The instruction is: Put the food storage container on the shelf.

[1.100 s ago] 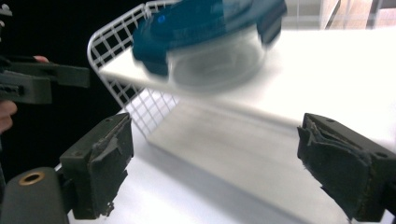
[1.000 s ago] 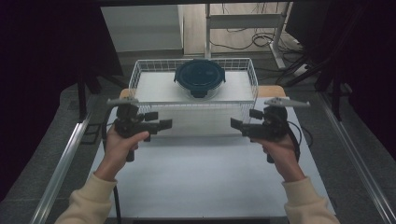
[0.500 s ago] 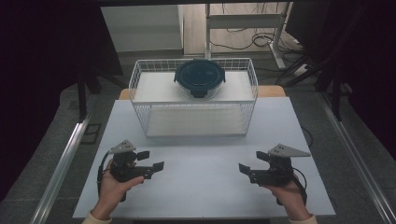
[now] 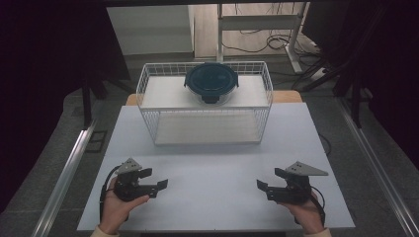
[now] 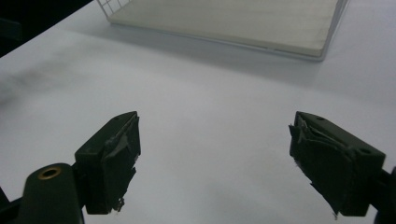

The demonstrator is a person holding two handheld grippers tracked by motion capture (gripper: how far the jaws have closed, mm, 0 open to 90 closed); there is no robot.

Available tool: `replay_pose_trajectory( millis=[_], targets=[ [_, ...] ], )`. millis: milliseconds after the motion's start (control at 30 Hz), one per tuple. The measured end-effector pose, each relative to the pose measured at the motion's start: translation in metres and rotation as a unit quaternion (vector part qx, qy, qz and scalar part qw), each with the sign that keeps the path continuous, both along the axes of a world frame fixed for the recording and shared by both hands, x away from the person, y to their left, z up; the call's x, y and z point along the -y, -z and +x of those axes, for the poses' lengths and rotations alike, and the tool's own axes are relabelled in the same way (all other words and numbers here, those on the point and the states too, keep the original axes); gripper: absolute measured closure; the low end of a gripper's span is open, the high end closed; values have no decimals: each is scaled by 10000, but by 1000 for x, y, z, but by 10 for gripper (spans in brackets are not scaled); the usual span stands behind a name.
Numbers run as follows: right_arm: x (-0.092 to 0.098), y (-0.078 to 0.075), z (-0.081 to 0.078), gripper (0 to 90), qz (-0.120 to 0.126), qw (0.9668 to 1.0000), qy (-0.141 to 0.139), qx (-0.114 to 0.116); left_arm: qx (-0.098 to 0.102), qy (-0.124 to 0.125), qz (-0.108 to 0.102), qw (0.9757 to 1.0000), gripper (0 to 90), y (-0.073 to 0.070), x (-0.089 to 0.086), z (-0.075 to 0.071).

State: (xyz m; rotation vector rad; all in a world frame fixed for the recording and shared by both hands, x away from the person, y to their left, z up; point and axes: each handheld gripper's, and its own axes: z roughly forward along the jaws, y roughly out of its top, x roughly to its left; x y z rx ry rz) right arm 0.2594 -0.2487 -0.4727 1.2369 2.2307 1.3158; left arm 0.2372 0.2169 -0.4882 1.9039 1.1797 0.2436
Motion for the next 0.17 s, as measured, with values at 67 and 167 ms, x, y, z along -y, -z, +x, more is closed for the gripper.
replay_pose_trajectory(
  millis=[67,167],
  targets=[
    [1,1,1,160,-5,10000,-2,19,-22,-5,6,10000,205,2,0,1],
    [1,3,2,155,-96,10000,-22,10,-42,-17,50,10000,203,3,0,1]
  ],
)
